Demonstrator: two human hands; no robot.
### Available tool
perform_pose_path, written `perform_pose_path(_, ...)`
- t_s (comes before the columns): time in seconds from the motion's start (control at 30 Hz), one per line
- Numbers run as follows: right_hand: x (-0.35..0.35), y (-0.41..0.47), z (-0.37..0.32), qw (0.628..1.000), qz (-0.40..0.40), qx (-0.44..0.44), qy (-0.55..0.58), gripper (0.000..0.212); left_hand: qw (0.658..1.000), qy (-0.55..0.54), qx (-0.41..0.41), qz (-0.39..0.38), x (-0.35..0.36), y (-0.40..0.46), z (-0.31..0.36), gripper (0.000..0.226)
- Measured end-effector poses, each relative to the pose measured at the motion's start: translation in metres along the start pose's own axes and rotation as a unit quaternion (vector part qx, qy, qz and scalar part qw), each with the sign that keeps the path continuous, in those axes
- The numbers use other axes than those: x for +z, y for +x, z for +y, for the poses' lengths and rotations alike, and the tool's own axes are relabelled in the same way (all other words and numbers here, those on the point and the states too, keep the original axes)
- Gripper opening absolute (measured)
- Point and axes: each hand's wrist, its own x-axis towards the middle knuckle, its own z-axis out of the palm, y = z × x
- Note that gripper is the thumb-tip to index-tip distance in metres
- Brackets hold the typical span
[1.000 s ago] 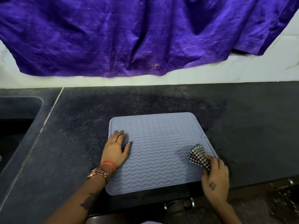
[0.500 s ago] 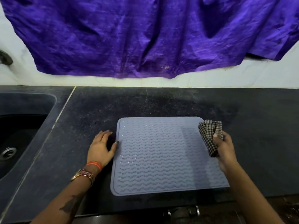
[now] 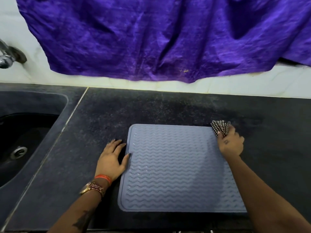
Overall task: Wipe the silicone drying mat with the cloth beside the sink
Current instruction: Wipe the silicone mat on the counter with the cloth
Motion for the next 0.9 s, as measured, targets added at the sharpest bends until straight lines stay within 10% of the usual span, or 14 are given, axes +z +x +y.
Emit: perform_pose_path(0.9, 0.054, -0.088, -0.132, 0.988, -0.069, -0.127, -0.048, 0.052, 1.0, -0.013, 0.012, 0.013, 0.008, 0.003, -0.007, 0.038)
